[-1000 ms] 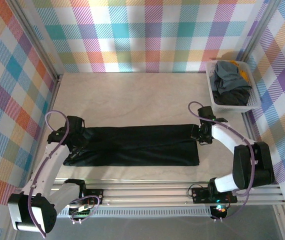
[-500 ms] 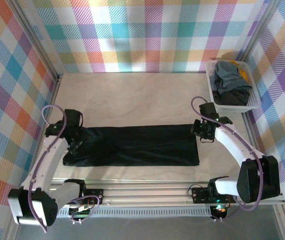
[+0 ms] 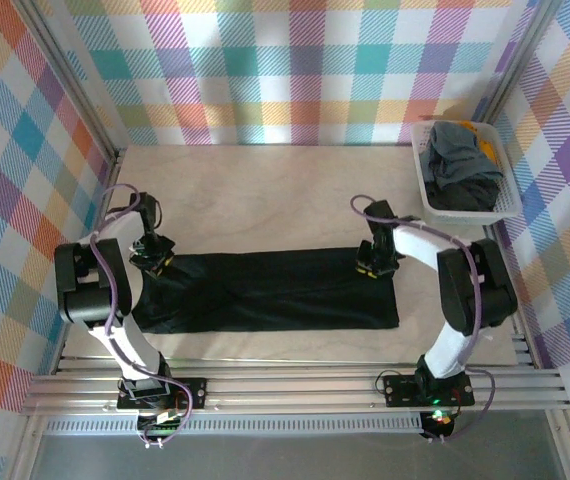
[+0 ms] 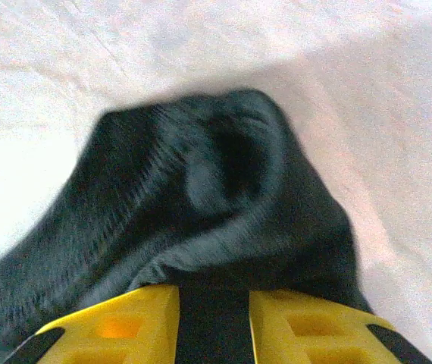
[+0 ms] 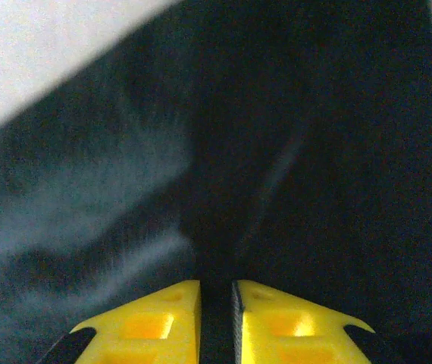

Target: Fold and stack the t-shirts

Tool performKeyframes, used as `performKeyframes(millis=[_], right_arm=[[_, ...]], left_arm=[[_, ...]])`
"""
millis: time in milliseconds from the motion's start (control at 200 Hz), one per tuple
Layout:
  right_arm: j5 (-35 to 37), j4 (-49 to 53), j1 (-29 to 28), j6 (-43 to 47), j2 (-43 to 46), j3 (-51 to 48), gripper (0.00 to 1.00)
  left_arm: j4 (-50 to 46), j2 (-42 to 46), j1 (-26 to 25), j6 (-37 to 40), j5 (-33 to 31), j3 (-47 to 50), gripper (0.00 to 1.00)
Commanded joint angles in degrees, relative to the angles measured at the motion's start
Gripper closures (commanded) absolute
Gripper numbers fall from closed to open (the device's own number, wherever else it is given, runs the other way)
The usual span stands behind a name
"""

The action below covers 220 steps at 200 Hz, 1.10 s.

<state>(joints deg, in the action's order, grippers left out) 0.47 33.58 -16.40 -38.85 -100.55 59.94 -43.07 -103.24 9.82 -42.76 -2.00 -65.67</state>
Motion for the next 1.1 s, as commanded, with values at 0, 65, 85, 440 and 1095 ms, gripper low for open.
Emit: performKeyframes(millis=[0, 65, 85, 440, 1095], right_arm=[[0.56, 5.14, 3.38, -1.20, -5.95, 5.16, 0.79], [-0.50, 6.31, 4.88, -0.50, -9.33, 9.10, 0.78], [-0.89, 6.45, 5.37, -0.22, -10.38, 10.49, 0.78], [-4.20, 7.48, 7.87, 11.23, -17.95, 35.41, 0.66], [-30.03, -9.88, -4.43, 7.99, 6.19, 9.22, 0.51]], left_arm=[[1.22, -5.45, 2.65, 2.66, 5.27, -3.82, 0.68], [1.59, -9.43, 2.49, 3.68, 9.43, -7.53, 0.65], [2.04, -10.57, 2.41, 3.65, 11.00, -8.52, 0.64], [1.97, -8.11, -2.83, 5.57, 3.98, -20.77, 0.40], [14.29, -3.56, -15.55, 27.98, 21.57, -5.13, 0.41]])
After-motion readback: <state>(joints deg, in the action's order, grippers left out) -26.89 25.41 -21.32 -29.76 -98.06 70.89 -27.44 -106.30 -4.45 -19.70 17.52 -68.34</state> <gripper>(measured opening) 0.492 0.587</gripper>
